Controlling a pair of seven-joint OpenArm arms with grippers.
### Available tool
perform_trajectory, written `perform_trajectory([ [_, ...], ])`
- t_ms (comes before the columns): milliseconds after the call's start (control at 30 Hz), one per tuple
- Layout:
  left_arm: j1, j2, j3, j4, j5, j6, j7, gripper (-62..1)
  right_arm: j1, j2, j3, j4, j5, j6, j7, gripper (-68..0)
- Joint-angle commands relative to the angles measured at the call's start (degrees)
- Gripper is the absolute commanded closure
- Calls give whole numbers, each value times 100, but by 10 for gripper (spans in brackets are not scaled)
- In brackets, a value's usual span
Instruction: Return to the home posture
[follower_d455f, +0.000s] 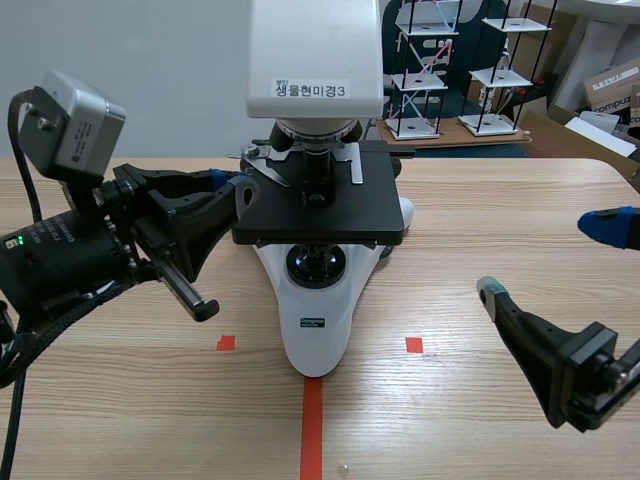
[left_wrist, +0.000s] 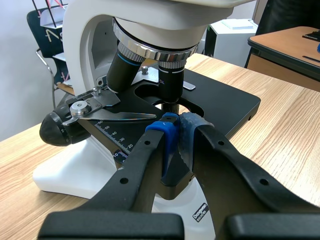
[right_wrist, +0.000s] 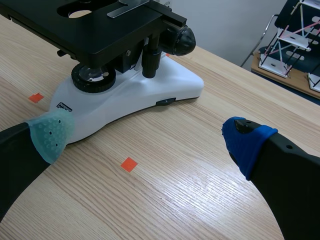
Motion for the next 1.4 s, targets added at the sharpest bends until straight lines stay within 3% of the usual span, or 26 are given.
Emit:
perform_trajectory([
  [0, -2, 11, -13, 57, -61, 17, -101, -22, 2, 44, 76, 107, 39, -15, 66, -657],
  [567, 107, -9, -48, 57, -63, 13, -153, -22, 2, 44, 76, 107, 39, -15, 66, -657],
  [800, 879, -9, -619, 61, -59, -42, -879, -33, 2, 44, 76, 107, 39, -15, 66, -657],
  [867, 1110, -26, -831, 63, -57, -57, -973, -75, 2, 44, 76, 107, 39, -15, 63, -657],
  [1033, 1687, -153, -1215, 63, -55, -238, -1346, -317, 2, 44, 76, 107, 42, -15, 66, -657],
  [1233, 2457, -247, -1602, 63, 48, -254, -2216, -405, 2, 44, 76, 107, 42, -15, 66, -657],
  [1367, 2942, -245, -1853, 63, 334, -251, -2977, -538, 2, 44, 76, 107, 42, -15, 66, -657],
])
